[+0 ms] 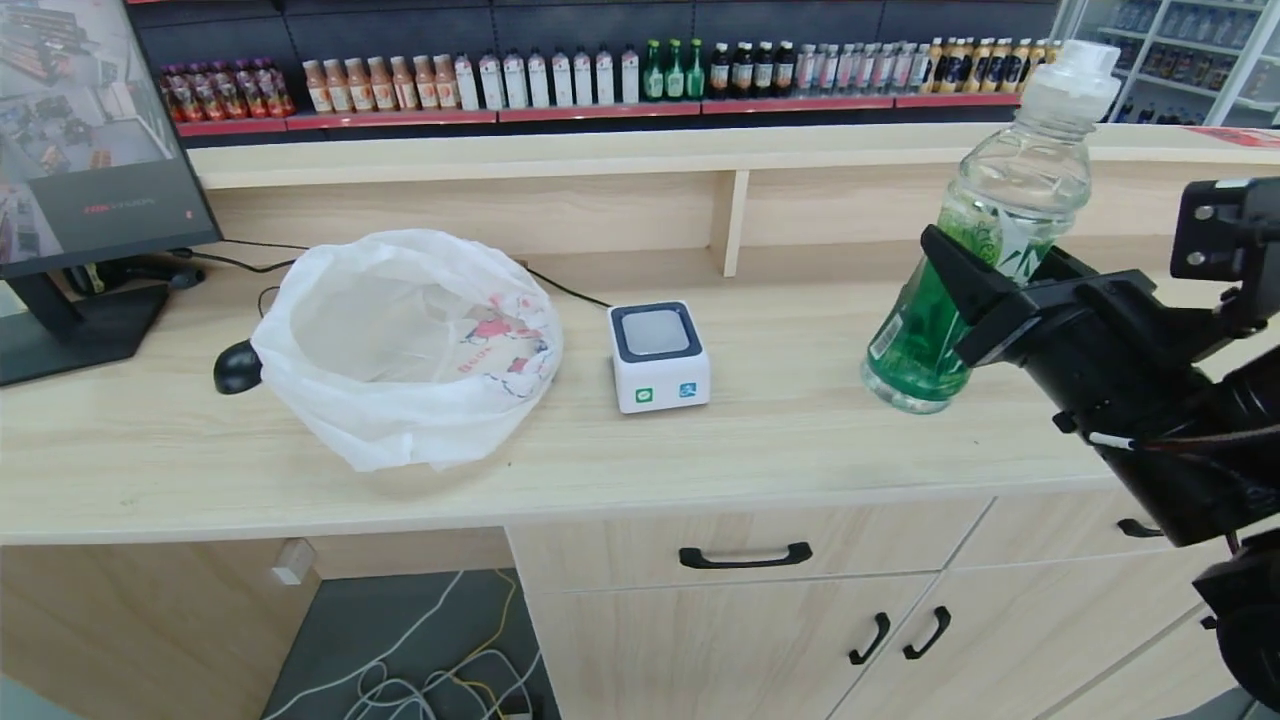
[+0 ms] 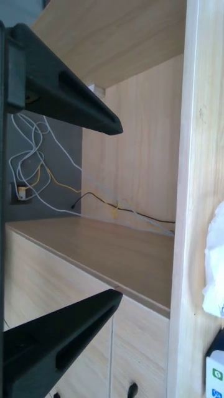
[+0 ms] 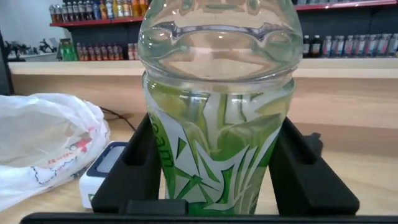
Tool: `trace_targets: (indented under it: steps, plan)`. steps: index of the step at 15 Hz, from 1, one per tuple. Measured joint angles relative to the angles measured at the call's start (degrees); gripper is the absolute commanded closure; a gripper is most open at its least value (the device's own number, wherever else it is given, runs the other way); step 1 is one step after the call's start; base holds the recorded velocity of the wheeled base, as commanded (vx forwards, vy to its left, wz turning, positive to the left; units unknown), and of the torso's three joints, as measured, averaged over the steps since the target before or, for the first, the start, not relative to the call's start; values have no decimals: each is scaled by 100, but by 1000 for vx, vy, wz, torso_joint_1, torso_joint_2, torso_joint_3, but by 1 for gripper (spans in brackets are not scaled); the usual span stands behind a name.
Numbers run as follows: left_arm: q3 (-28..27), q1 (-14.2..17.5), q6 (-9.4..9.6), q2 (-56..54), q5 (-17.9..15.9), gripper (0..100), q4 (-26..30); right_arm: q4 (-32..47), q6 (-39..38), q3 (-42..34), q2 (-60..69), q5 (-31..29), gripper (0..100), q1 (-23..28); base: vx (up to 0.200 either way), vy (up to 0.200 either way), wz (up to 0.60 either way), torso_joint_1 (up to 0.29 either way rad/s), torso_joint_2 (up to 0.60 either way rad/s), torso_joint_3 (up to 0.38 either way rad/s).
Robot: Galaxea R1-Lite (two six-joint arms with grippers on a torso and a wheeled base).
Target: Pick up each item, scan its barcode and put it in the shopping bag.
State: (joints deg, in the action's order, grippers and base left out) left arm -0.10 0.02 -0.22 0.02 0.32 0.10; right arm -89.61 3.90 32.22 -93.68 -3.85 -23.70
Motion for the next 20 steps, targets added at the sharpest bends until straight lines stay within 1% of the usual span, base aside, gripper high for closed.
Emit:
trace_targets:
  steps: [4,6,12,18,20]
  plan:
    - [7,5,-60,0,1,0,1,-33,26,217,-28,-5,100,218,0,200,0,2,5,6]
    - [7,5,-71,0,0,0,0,-27,20,154,-44,-11,100,308,0,200,0,5,2,2]
    - [10,2,-78,0,0,0,-10,-41,66,-59,-17,-17,100,341,0,200,0,5,1,1]
    - [10,2,-46,0,0,0,-10,-24,138,-731,449,106,100,328,0,0,0,0,0,0]
    - [10,5,-46,0,1,0,-10,-27,384,-723,488,196,100,267,0,0,0,0,0,0]
